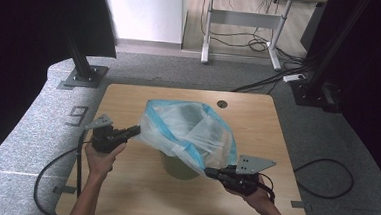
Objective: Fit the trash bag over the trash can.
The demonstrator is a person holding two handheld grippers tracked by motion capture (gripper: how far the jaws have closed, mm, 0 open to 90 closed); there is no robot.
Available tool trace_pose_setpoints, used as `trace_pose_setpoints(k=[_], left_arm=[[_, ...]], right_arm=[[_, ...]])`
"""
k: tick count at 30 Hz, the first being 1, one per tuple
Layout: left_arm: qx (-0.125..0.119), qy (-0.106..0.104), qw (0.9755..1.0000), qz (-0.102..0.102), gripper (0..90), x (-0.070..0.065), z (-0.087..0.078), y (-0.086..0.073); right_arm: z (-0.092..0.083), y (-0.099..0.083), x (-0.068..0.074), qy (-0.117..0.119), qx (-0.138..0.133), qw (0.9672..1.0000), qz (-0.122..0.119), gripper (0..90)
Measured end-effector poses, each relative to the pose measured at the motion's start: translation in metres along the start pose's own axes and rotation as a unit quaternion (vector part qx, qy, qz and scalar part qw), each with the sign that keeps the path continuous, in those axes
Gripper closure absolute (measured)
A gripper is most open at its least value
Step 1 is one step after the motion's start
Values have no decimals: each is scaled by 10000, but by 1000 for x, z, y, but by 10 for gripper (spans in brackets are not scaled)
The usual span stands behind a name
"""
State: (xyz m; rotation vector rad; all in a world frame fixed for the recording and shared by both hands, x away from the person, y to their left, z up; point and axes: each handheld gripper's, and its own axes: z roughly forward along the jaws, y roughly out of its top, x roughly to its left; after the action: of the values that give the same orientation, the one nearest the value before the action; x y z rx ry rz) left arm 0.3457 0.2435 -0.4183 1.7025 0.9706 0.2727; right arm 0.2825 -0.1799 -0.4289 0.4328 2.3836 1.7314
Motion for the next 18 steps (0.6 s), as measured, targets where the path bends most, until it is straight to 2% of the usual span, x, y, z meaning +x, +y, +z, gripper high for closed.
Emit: trace_pose_setpoints(k=[3, 10, 18], left_arm=[[5, -108, 9999, -76, 900, 2, 0, -6], [103, -252, 9996, -72, 900, 3, 3, -15], [236, -202, 9995, -76, 900, 5, 3, -23]], right_arm=[[7, -13, -5, 115, -1, 9998, 174, 885], [19, -29, -9, 205, 71, 9993, 318, 885], [25, -47, -14, 273, 294, 9981, 465, 885]])
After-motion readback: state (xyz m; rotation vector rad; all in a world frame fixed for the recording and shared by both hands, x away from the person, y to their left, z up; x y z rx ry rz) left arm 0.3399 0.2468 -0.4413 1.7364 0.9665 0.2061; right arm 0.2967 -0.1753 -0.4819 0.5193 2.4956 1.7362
